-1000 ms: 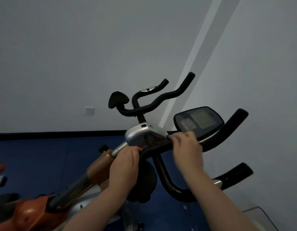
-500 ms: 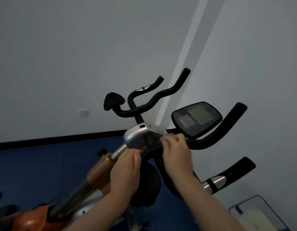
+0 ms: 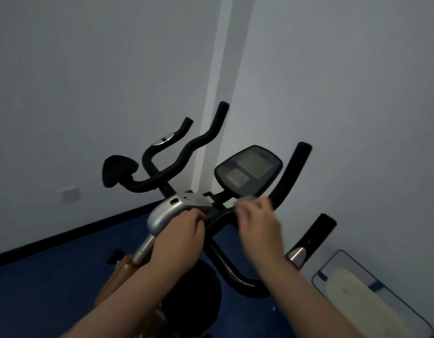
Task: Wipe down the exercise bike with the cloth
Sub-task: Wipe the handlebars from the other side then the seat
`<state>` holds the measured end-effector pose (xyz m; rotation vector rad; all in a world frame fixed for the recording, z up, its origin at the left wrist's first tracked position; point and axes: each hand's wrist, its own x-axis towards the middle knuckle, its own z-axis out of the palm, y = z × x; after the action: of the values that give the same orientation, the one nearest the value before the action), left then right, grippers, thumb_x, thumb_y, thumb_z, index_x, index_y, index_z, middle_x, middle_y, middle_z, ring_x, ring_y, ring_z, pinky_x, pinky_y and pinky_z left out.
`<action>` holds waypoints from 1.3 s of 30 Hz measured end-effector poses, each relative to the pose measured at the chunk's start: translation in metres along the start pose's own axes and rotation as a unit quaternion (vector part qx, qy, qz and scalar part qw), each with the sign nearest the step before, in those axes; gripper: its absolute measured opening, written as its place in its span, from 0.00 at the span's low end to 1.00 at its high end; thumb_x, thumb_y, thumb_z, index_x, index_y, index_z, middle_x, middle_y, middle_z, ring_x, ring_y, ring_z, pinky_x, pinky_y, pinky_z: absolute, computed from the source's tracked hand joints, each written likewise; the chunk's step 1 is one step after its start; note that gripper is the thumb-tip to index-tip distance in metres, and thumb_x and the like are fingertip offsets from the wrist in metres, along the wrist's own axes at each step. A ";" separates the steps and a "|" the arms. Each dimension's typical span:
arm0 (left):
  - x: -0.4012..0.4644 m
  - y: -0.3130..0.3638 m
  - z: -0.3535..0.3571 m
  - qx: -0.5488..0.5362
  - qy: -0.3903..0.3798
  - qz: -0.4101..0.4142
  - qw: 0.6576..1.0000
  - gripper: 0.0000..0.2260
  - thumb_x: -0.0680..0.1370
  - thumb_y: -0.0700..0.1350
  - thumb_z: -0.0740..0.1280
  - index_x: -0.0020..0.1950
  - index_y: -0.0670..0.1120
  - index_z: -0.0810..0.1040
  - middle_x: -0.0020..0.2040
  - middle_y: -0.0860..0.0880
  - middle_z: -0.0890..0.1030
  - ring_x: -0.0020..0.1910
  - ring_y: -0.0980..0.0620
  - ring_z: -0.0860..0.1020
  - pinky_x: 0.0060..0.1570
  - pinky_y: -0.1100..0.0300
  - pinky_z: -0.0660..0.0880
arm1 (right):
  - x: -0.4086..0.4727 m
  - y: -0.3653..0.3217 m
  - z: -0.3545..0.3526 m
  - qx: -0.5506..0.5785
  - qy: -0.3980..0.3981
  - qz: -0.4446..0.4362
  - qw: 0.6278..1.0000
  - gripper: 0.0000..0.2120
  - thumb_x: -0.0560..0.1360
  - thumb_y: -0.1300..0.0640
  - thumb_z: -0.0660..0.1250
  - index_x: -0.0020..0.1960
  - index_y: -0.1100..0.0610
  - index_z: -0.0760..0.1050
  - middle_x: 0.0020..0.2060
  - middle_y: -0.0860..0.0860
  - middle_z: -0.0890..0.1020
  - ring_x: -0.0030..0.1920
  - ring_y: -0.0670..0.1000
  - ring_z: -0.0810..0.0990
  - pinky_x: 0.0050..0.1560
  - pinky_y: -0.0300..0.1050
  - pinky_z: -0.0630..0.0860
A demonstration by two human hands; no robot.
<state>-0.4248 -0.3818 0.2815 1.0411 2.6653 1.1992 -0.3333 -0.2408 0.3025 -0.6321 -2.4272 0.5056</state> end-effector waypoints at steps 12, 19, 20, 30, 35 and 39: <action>0.007 0.008 0.019 0.057 -0.016 0.128 0.990 0.20 0.84 0.49 0.53 0.77 0.53 0.57 0.67 0.55 0.67 0.63 0.55 0.65 0.59 0.62 0.69 | 0.036 0.029 -0.037 -0.086 0.097 0.051 0.990 0.12 0.81 0.53 0.61 0.60 0.53 0.79 0.50 0.46 0.70 0.40 0.47 0.74 0.42 0.38 0.71; 0.007 0.000 0.026 0.116 -0.010 0.157 0.981 0.23 0.83 0.51 0.53 0.78 0.54 0.52 0.69 0.54 0.65 0.65 0.55 0.64 0.57 0.64 0.69 | 0.033 0.026 -0.059 -0.080 0.058 -0.034 0.995 0.10 0.79 0.49 0.63 0.56 0.45 0.81 0.44 0.43 0.70 0.39 0.43 0.73 0.41 0.37 0.68; 0.007 0.000 0.027 0.122 -0.011 0.159 0.980 0.24 0.83 0.51 0.53 0.79 0.54 0.51 0.69 0.54 0.65 0.65 0.55 0.64 0.57 0.64 0.69 | 0.048 0.026 -0.074 -0.119 0.104 -0.052 0.986 0.10 0.79 0.49 0.63 0.56 0.46 0.81 0.45 0.45 0.70 0.37 0.47 0.73 0.39 0.40 0.68; 0.006 -0.001 0.028 0.128 -0.006 0.165 0.978 0.24 0.83 0.51 0.53 0.79 0.53 0.52 0.70 0.54 0.65 0.66 0.54 0.65 0.57 0.64 0.70 | 0.065 0.036 -0.065 -0.238 -0.038 -0.032 0.970 0.12 0.82 0.52 0.59 0.58 0.53 0.79 0.52 0.51 0.70 0.43 0.58 0.78 0.44 0.48 0.73; 0.006 0.002 0.029 0.136 -0.005 0.166 0.977 0.24 0.83 0.51 0.53 0.79 0.53 0.52 0.70 0.53 0.66 0.65 0.54 0.66 0.56 0.62 0.70 | 0.112 0.017 -0.105 -0.291 0.120 -0.049 0.948 0.08 0.80 0.56 0.61 0.53 0.53 0.79 0.47 0.52 0.70 0.30 0.56 0.69 0.34 0.45 0.65; 0.005 0.002 0.027 0.136 -0.004 0.168 0.976 0.24 0.83 0.51 0.52 0.79 0.53 0.51 0.69 0.54 0.65 0.65 0.55 0.65 0.55 0.64 0.69 | 0.104 0.011 -0.081 -0.386 0.025 0.023 0.922 0.10 0.75 0.67 0.60 0.54 0.61 0.74 0.56 0.56 0.68 0.27 0.55 0.62 0.29 0.46 0.61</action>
<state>-0.4197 -0.3604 0.2650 1.5846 2.7813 0.8738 -0.3552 -0.1587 0.4035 -0.9960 -2.5214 -0.4930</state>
